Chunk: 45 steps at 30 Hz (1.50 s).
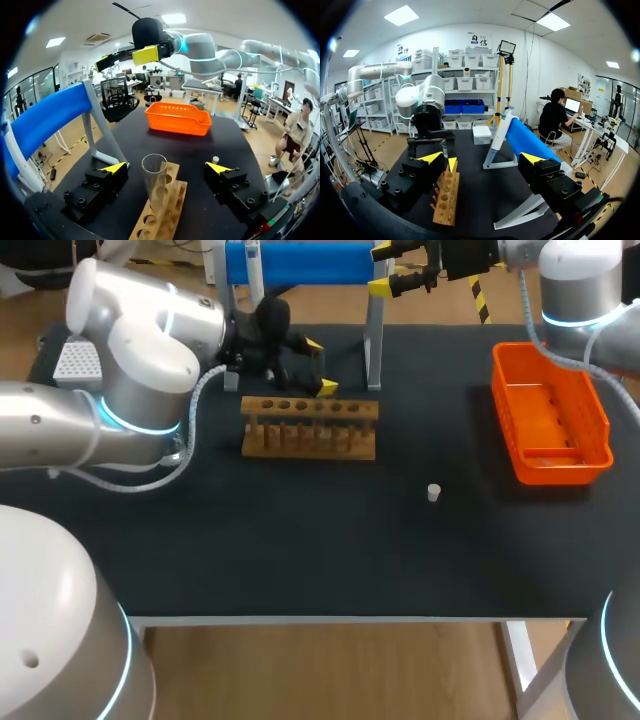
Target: Invert the test tube, pick up the pipette, mount the tip to pipette, aspirate from beaker and dispense into the tube, eject the tip, return the pipette, and cap with the stopper.
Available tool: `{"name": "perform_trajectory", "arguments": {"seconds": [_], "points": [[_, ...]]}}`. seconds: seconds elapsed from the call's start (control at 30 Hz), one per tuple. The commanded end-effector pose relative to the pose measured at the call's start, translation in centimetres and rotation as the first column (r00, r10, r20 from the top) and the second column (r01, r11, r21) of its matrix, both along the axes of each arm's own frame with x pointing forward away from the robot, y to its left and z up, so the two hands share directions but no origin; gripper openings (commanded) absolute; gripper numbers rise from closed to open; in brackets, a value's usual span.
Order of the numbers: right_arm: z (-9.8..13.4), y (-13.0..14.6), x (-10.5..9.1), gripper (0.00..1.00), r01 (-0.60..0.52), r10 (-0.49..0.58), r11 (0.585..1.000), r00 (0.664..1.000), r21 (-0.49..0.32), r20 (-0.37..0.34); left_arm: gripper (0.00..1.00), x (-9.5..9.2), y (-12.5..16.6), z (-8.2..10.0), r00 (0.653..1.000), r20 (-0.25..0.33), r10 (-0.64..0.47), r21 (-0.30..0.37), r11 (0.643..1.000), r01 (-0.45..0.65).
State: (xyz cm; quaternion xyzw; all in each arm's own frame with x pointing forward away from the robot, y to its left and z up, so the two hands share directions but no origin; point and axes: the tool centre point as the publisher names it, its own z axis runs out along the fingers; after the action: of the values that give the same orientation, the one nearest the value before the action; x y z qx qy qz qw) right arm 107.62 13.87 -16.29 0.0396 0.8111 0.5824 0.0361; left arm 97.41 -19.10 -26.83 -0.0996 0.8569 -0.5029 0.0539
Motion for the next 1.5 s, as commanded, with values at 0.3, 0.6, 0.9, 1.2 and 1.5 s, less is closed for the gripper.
{"name": "perform_trajectory", "arguments": {"seconds": [0.3,0.6,0.9,1.2,1.5], "points": [[0.1,-0.1,0.1,1.00,-0.004,0.004,1.000,1.000,-0.004,-0.003,1.00,0.9,-0.8,-1.2,0.999,0.017,-0.039,-0.014,0.999,0.039],[0.1,-0.1,0.1,1.00,-0.004,0.004,1.000,1.000,-0.004,-0.003,1.00,1.0,-2.0,-1.7,0.998,0.010,-0.068,-0.006,0.998,0.068],[0.1,-0.1,0.1,1.00,-0.004,0.004,1.000,1.000,-0.004,-0.003,1.00,1.2,-1.9,-2.2,0.998,0.002,-0.060,0.001,0.998,0.060],[0.1,-0.1,0.1,1.00,-0.004,0.004,1.000,1.000,-0.004,-0.003,1.00,1.1,-1.9,-2.4,0.998,0.001,-0.063,0.008,0.998,0.063],[0.1,-0.1,0.1,1.00,-0.004,0.004,1.000,1.000,-0.004,-0.003,1.00,1.0,-1.7,-2.6,0.998,-0.001,-0.058,0.011,0.998,0.058]]}}
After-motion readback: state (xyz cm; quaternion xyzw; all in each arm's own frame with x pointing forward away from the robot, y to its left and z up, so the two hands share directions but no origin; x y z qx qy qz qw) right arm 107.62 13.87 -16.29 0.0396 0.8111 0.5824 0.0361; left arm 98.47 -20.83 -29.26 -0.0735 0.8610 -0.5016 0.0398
